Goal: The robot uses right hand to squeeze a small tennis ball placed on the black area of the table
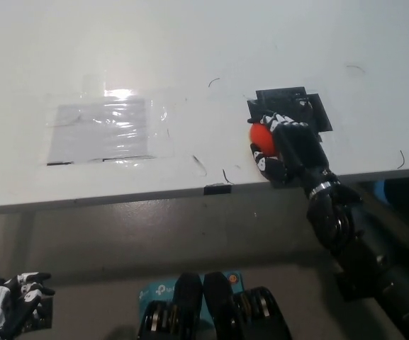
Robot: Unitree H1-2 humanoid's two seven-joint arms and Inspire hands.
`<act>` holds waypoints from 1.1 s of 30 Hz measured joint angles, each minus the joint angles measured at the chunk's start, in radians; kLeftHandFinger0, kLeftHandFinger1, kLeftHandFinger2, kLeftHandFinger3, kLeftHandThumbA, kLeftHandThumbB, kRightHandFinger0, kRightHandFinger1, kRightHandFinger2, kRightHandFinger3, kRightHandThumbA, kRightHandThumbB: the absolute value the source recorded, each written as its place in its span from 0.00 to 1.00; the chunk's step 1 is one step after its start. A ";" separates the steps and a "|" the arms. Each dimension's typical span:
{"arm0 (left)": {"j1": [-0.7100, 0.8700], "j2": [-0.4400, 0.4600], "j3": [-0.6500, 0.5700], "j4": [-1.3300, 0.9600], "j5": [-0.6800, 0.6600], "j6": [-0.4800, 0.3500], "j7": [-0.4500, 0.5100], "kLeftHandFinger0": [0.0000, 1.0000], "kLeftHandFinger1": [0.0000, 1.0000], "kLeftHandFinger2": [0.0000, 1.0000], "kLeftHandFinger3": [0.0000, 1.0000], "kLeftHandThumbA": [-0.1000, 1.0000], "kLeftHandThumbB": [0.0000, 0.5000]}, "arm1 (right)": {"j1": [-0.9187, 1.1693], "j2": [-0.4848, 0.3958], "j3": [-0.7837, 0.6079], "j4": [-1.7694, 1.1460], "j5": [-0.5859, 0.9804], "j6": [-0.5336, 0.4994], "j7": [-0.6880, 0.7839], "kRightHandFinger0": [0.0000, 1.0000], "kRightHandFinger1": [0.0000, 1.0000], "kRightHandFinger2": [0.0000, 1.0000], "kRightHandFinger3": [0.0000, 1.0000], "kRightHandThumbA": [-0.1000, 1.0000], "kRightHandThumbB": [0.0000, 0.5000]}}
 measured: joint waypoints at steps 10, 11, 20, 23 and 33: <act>0.005 0.000 0.000 0.002 0.000 -0.011 0.000 0.19 0.25 0.44 0.56 0.48 0.16 | 0.014 -0.001 -0.163 -0.097 0.027 -0.061 -0.091 0.00 0.03 0.38 0.29 0.00 0.35; 0.005 0.000 0.000 0.002 0.000 -0.011 0.000 0.19 0.25 0.44 0.56 0.48 0.16 | 0.014 -0.001 -0.174 -0.109 0.029 -0.067 -0.098 0.00 0.03 0.37 0.29 0.00 0.38; 0.012 0.001 0.001 0.002 0.000 -0.013 0.000 0.21 0.27 0.44 0.58 0.44 0.16 | 0.016 0.022 -0.224 -0.185 0.052 -0.082 -0.110 0.00 0.00 0.34 0.28 0.00 0.54; 0.012 0.001 0.002 0.002 0.000 -0.015 0.000 0.22 0.27 0.44 0.57 0.44 0.16 | 0.021 0.037 -0.226 -0.198 0.054 -0.083 -0.109 0.00 0.00 0.37 0.29 0.00 0.54; 0.014 0.001 0.004 0.001 -0.011 -0.025 -0.004 0.19 0.27 0.44 0.56 0.44 0.20 | 0.087 0.069 -0.235 -0.247 0.065 -0.081 -0.108 0.00 0.00 0.33 0.24 0.00 0.54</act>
